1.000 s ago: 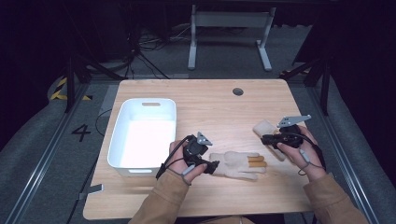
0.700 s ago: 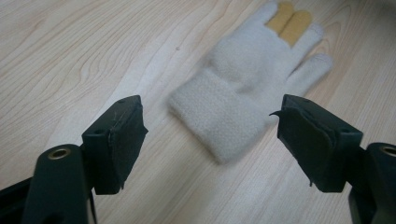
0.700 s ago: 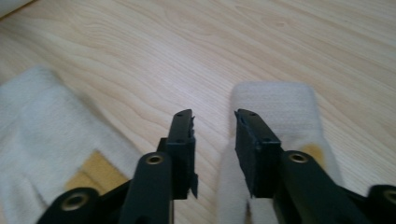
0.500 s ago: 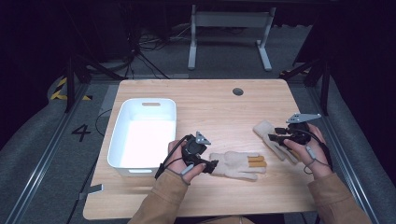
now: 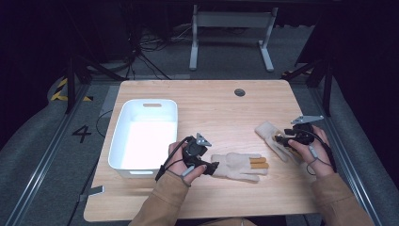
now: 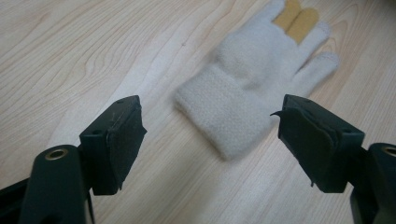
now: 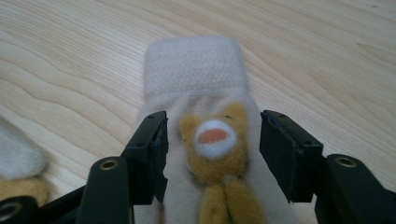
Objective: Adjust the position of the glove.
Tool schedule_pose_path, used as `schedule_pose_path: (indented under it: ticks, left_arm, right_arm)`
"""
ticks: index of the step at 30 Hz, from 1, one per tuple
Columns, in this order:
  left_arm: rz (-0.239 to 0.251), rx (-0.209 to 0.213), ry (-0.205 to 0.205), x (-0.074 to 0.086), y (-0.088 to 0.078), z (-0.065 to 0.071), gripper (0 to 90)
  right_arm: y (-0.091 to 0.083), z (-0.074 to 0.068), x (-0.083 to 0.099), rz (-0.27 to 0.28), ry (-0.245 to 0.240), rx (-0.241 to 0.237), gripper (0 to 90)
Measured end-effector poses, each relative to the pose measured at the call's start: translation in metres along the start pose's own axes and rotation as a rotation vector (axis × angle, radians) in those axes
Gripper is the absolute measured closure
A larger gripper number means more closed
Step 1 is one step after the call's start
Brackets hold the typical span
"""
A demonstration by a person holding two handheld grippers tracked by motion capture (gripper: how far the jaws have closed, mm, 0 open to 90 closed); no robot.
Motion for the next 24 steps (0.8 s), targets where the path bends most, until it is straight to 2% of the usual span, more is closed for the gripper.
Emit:
schedule_pose_path:
  ticks: [4, 11, 14, 19, 24]
  left_arm:
    - [-0.002, 0.002, 0.001, 0.001, 0.001, 0.001, 23.1]
    - [-0.002, 0.003, 0.0, 0.001, 0.002, 0.001, 23.1]
    - [-0.001, 0.002, -0.002, 0.001, 0.002, 0.001, 23.2]
    - [-0.005, 0.002, -0.001, 0.001, 0.002, 0.0, 23.2]
    - [-0.007, 0.004, 0.001, 0.002, 0.002, 0.0, 23.2]
  right_arm:
    - [0.005, 0.002, 0.004, -0.016, -0.005, 0.01, 44.8]
    - [0.012, -0.001, 0.014, -0.067, -0.015, -0.009, 56.2]
    - [0.013, 0.0, 0.016, -0.07, -0.023, -0.014, 57.9]
    - [0.01, 0.0, 0.015, -0.064, -0.032, -0.021, 66.5]
    - [0.008, -0.001, 0.013, -0.06, -0.03, -0.027, 69.0]
Point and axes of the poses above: each handheld gripper's, and its own axes: y roughly forward along the jaws, x roughly out of its underside, z roughly to its right, the point moved 10 cm from there along y, roughly forward along the jaws, and after that the axes turned 10 degrees about x, right-handed, at the moved point
